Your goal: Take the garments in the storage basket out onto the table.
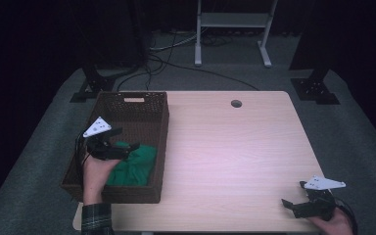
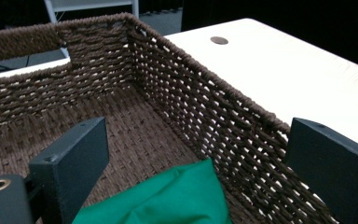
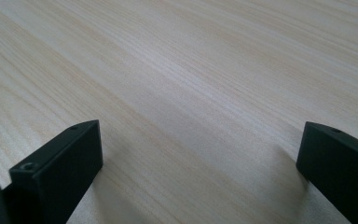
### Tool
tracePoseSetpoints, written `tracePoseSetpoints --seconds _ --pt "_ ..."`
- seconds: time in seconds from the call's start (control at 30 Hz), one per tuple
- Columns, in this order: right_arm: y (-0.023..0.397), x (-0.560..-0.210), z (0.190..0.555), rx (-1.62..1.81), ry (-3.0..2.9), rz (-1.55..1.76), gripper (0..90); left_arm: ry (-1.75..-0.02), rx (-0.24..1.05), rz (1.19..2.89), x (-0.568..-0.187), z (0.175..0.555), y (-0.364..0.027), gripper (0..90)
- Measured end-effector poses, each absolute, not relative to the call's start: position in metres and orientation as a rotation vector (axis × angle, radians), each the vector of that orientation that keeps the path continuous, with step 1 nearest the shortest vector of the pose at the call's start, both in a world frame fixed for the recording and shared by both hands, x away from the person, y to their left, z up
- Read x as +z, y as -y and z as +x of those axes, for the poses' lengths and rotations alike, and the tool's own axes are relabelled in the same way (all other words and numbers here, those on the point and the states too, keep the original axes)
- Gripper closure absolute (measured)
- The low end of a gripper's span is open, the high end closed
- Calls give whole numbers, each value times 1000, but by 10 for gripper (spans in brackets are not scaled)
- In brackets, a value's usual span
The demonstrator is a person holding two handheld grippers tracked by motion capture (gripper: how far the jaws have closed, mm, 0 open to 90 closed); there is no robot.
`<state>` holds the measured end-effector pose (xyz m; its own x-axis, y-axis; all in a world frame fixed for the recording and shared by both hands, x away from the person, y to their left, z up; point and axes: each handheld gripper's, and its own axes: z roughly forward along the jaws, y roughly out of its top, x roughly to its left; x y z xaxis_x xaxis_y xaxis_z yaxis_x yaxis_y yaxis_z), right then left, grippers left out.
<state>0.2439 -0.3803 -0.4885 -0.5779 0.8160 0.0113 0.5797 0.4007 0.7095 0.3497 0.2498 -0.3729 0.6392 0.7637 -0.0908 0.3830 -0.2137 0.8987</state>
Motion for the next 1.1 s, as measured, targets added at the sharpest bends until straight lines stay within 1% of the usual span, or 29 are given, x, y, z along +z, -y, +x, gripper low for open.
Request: tracePoseSetpoints --seconds 0.43,0.67,0.87,1.1 --pt "380 -489 244 975 -2325 1209 0 -964 477 1856 -377 350 -251 53" --pt "380 -489 243 975 -2323 1210 0 -990 501 1936 -381 350 -245 53" --pt "380 -489 243 974 -2322 1210 0 -1002 482 1968 -384 351 -243 53" --pt "381 -489 243 973 -2320 1214 0 -1024 476 2045 -388 353 -238 52"
